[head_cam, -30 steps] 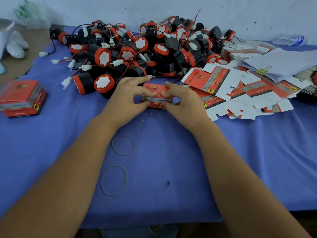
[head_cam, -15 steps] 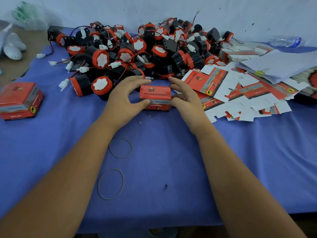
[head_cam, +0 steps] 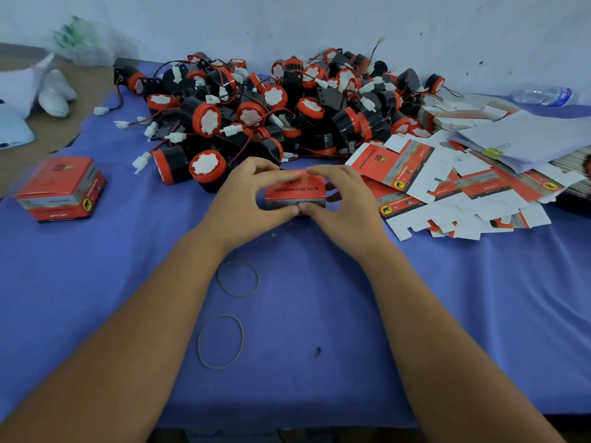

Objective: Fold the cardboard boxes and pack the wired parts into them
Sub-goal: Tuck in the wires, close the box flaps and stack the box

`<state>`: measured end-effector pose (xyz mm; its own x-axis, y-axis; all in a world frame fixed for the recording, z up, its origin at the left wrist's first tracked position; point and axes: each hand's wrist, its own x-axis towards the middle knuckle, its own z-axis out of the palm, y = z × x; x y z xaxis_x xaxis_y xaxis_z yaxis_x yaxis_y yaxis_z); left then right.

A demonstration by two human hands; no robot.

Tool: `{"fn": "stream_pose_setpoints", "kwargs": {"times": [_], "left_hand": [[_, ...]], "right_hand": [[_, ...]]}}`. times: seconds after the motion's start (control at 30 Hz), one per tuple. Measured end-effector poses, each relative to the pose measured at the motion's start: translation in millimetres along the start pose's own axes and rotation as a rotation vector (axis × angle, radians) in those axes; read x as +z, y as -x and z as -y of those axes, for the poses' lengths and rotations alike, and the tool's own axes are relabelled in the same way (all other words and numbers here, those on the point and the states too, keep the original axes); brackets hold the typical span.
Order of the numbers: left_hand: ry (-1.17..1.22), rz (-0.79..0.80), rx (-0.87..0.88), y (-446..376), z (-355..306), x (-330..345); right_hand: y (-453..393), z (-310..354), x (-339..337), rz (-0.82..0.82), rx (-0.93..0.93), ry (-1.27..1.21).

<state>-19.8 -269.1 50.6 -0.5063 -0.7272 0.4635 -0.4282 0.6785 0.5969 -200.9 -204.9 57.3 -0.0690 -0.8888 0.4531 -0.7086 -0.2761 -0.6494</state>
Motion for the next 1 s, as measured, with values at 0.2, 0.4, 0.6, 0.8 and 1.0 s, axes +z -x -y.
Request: {"fn": "stream_pose_setpoints", "kwargs": {"times": [0.2,0.4,0.6,0.8,1.0], "left_hand": [[0.103,-0.209,-0.041,8,-6,-30],[0.040,-0.535,-0.092,32,3,-93],[-0.073,-0.798,-0.317,55,42,-164],[-0.286,-0.715,-0.605,72,67,-160],[-0.528,-0.764,-0.665,65,60,-150]], "right_hand": [[-11,33,22,-0.087,-0.096,-0.147],[-32,93,76,-0.098,-0.233,-0.262],[-25,125,119,0.078,-0.334,-0.226],[-16,108,119,0.158,-0.329,-0.080],[-17,85,99,0.093,-0.296,-0.064]]}}
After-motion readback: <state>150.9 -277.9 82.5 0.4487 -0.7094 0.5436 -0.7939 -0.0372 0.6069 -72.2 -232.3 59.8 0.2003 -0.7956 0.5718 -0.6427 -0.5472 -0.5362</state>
